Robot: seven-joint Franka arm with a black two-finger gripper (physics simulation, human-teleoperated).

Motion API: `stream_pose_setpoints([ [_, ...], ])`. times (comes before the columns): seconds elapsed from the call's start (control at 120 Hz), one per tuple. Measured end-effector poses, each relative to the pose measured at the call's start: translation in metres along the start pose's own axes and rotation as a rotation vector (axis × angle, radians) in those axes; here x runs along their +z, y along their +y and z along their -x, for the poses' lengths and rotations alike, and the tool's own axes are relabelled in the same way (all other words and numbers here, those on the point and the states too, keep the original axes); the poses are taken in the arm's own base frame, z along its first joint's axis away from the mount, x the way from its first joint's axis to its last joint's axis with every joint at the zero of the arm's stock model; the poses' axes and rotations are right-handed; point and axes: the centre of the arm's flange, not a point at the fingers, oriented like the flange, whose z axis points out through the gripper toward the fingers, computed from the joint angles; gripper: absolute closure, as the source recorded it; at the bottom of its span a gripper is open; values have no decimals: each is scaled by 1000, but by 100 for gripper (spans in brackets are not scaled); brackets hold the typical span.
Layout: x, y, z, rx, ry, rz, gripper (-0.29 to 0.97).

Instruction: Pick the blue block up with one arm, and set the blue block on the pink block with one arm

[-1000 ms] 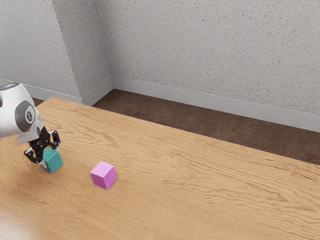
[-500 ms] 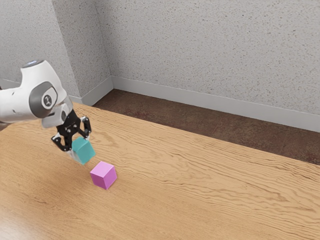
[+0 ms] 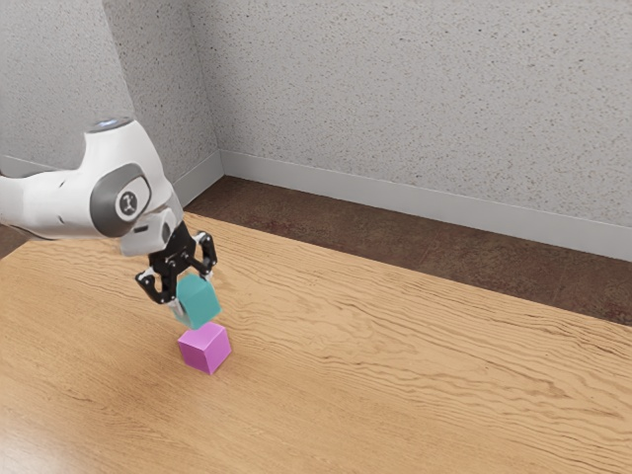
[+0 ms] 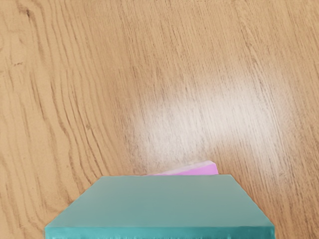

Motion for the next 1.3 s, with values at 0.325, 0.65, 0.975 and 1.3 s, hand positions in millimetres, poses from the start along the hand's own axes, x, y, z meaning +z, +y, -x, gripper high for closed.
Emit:
stream_pose_setpoints([
  [0.325, 10, -2, -1, -164, 8, 19, 30],
  [0.65, 23, 4, 14, -295, 0, 50, 19],
  [0.975, -49, 10, -2, -333, -72, -19, 4],
  [1.3, -251, -20, -67, -414, -164, -6, 1],
])
